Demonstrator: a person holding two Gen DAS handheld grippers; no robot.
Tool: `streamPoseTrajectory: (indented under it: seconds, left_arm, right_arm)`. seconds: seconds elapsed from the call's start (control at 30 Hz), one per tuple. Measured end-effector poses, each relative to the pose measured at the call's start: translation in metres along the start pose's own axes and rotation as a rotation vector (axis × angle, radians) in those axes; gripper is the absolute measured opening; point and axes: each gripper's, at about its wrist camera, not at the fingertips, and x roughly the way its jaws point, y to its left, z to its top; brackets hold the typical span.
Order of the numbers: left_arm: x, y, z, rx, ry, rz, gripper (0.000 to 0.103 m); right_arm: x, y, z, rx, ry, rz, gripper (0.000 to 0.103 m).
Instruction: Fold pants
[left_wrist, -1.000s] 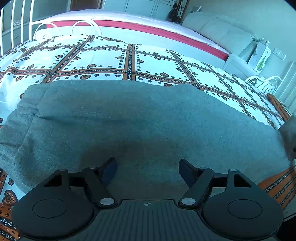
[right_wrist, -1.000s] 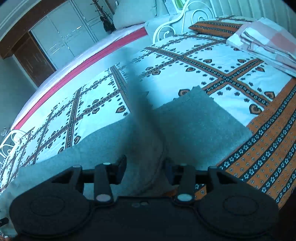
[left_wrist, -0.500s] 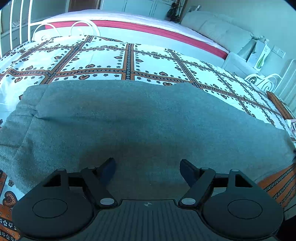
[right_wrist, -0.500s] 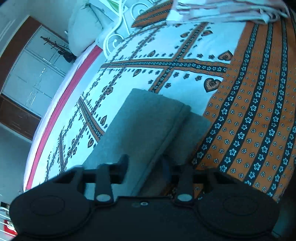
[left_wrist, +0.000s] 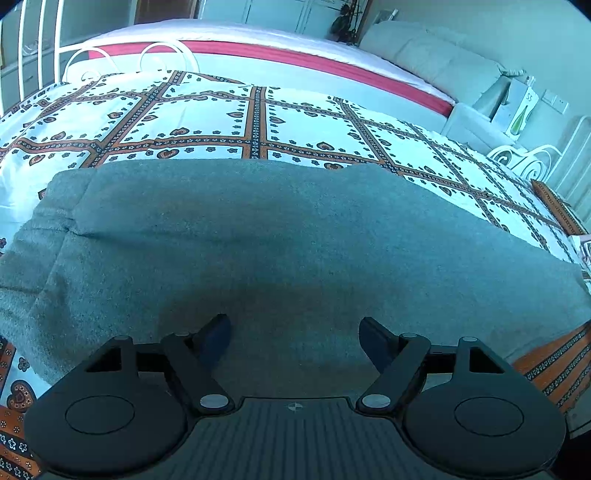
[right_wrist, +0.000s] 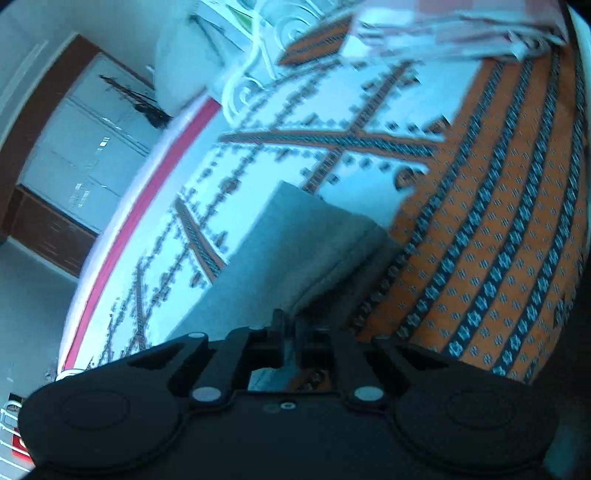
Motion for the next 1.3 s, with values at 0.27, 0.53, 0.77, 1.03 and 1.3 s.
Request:
streamPoseTrajectory:
  seconds: [0.27, 0.53, 0.77, 1.03, 1.3]
  left_arm:
    - [0.001, 0.001, 0.002, 0.000, 0.002, 0.003, 0.078]
    - [0.006, -0.008, 0.004, 0.031, 0.013, 0.025, 0.085]
    - [0.005, -0.009, 0.003, 0.027, 0.009, 0.027, 0.085]
    - [0.007, -0.014, 0.002, 0.071, 0.016, 0.034, 0.086]
    - [-0.016, -0.004, 0.006, 0.038, -0.100, 0.121, 0.086]
  right_arm:
    - [-0.022, -0.033, 0.010, 0.126, -0.062, 0.009, 0.018]
    - [0.006, -0.054, 0.012, 0.234, -0.002, 0.050, 0.025]
    - [-0.017, 0.004, 0.026, -0.093, -0.131, 0.094, 0.000]
    - [0.018, -0.009, 0.034, -0.088, -0.020, -0.116, 0.000]
    - [-0.013, -0.008, 0.029, -0.019, -0.141, -0.138, 0.021]
